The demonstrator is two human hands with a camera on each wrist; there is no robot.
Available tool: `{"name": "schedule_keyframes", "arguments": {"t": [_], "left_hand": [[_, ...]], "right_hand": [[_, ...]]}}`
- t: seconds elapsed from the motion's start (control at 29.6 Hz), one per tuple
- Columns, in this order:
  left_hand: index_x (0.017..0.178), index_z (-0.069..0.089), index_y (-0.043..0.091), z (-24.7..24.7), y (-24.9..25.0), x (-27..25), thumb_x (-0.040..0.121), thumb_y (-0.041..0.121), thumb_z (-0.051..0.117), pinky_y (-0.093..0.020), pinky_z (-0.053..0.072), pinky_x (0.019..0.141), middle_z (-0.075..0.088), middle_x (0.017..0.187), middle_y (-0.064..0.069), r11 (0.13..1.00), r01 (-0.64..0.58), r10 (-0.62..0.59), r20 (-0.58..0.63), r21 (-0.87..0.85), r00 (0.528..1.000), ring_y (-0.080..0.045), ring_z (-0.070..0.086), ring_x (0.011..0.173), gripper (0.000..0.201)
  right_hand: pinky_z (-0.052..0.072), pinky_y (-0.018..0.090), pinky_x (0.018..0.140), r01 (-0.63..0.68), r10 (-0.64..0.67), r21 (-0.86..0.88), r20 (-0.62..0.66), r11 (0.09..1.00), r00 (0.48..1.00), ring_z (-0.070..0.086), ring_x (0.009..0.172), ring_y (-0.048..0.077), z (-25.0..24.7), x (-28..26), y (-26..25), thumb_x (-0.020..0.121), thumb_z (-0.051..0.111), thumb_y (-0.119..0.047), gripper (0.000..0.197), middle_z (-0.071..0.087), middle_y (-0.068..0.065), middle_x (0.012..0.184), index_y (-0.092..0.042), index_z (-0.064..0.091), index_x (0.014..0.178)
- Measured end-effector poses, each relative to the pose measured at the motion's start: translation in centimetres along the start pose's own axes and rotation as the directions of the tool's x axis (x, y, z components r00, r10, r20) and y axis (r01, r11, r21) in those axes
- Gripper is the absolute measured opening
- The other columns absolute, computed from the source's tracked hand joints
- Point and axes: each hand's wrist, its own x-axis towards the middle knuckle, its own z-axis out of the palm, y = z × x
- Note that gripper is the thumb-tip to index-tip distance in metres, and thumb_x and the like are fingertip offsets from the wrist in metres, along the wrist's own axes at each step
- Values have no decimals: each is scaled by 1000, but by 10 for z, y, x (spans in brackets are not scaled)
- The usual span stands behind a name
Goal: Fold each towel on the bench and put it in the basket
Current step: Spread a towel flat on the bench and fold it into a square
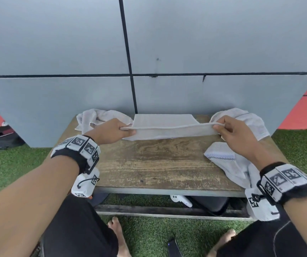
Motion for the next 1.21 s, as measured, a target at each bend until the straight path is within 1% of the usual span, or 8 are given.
{"name": "schedule_keyframes", "arguments": {"t": [0.17, 0.27, 0.37, 0.51, 0.67, 0.81, 1.05, 1.21], "left_hand": [[59, 33, 17, 10, -2, -23, 90, 58, 60, -32, 28, 57, 37, 52, 1, 998, -31, 20, -168, -63, 986, -16, 38, 50, 59], [56, 35, 16, 15, 0, -34, 89, 64, 57, -29, 28, 55, 34, 47, 6, 990, -48, 23, -180, -136, 983, -12, 36, 44, 63], [65, 57, 7, 23, -5, -41, 86, 70, 56, -29, 42, 66, 55, 57, 5, 986, -11, 7, -29, -164, 1000, -9, 53, 55, 67], [101, 69, 2, 35, -22, -49, 68, 90, 56, -46, 51, 96, 75, 95, -14, 992, 46, -26, 159, -121, 987, -32, 71, 90, 95], [116, 70, 4, 40, -19, -65, 67, 83, 65, -30, 55, 73, 75, 103, -16, 961, 45, 50, 333, -272, 942, -32, 72, 95, 93], [120, 68, 2, 40, -20, -64, 72, 74, 71, -51, 55, 94, 73, 114, -18, 933, 83, 61, 381, -351, 923, -40, 68, 108, 87], [101, 67, -2, 38, -7, -35, 96, 44, 62, -41, 58, 82, 75, 95, -16, 927, 30, -49, -42, -374, 998, -33, 72, 88, 46], [67, 42, 12, 46, -5, 9, 96, 35, 62, -29, 31, 54, 44, 63, 0, 975, 68, -122, -249, -212, 961, -16, 42, 59, 42]], "right_hand": [[54, 46, 77, 7, -7, 40, -7, 999, 1000, 63, 79, 39, -6, -22, -6, 102, 57, -26, 13, 67, 22, 86, -22, 58, 90], [60, 34, 70, 16, -16, 40, -8, 999, 1000, 63, 73, 30, -8, -33, -12, 103, 53, -23, 14, 64, 19, 83, -15, 56, 93], [62, 43, 67, 5, -5, 38, 4, 999, 1000, 65, 76, 37, -12, -45, -19, 104, 52, -26, 14, 63, 22, 85, -20, 57, 92], [60, 48, 73, -77, 84, -45, 156, 996, 984, 62, 77, 33, -20, -61, -20, 103, 51, -34, 19, 61, 15, 84, -23, 57, 90], [48, 21, 48, -293, 228, 75, 459, 953, 859, 58, 54, 4, -26, -76, -27, 104, 52, -24, 22, 60, -8, 63, -12, 59, 86], [45, 20, 44, -365, 273, 86, 513, 927, 814, 58, 52, 7, -23, -75, -24, 104, 53, -23, 21, 60, -4, 64, -13, 63, 88], [58, 37, 59, -343, 313, 71, 268, 937, 911, 66, 67, 28, 2, -32, -12, 103, 54, -29, 24, 64, 11, 77, -13, 58, 86], [58, 32, 48, -344, 331, 79, 141, 936, 933, 68, 56, 26, 27, 18, -4, 103, 54, -23, 19, 69, 18, 80, -6, 60, 101]]}}
